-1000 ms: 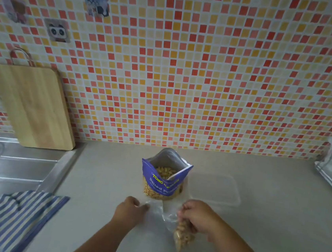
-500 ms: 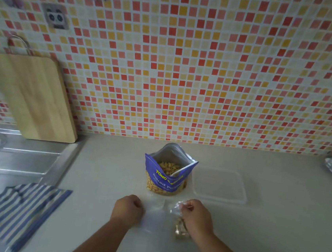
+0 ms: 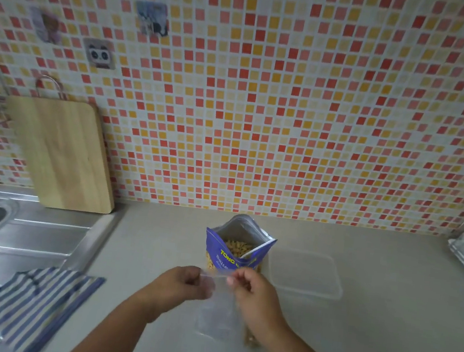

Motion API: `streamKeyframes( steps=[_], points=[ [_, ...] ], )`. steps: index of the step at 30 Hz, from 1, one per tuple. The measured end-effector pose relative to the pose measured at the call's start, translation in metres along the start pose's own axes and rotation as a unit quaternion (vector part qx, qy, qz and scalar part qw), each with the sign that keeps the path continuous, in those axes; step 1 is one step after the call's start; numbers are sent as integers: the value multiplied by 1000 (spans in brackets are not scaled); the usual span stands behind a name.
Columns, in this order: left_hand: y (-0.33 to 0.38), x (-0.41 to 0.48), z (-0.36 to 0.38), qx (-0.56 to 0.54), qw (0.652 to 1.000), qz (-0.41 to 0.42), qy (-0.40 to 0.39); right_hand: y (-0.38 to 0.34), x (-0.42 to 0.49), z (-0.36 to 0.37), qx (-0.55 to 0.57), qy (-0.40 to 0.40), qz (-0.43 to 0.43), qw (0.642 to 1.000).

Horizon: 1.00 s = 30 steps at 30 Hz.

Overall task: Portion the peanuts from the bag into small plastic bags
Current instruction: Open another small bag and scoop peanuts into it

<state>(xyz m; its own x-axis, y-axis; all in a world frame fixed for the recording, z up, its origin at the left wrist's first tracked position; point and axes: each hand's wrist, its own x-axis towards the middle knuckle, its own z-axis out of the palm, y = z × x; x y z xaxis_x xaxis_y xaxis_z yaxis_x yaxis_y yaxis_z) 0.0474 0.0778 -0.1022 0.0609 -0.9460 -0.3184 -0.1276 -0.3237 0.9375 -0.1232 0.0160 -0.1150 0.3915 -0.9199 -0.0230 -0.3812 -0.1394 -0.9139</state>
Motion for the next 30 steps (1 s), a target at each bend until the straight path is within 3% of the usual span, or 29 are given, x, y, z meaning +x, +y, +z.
streamKeyframes(
  steps=[3,9,11,14,16,19,22,26,30],
  points=[
    [21,-1,9,-16,998,46,36,-20,3,-8,6,14,-27,1000],
    [47,8,23,165,939,153,259,-54,6,-30,57,72,-60,994],
    [53,10,24,222,915,181,285,-65,6,-37,53,68,-83,993],
    [57,13,24,311,872,220,306,-79,5,-40,-50,22,-99,994],
    [58,15,24,389,830,259,304,-83,7,-40,-102,3,-86,991],
    [62,16,27,441,794,284,307,-87,12,-44,-98,-5,-36,995],
    [69,13,27,401,815,311,280,-91,18,-50,-112,-24,-32,993],
    [87,6,20,377,883,246,133,-97,26,-56,-145,-76,-51,985],
    [95,6,13,326,912,222,114,-104,30,-61,-172,-109,-82,976]
  ],
)
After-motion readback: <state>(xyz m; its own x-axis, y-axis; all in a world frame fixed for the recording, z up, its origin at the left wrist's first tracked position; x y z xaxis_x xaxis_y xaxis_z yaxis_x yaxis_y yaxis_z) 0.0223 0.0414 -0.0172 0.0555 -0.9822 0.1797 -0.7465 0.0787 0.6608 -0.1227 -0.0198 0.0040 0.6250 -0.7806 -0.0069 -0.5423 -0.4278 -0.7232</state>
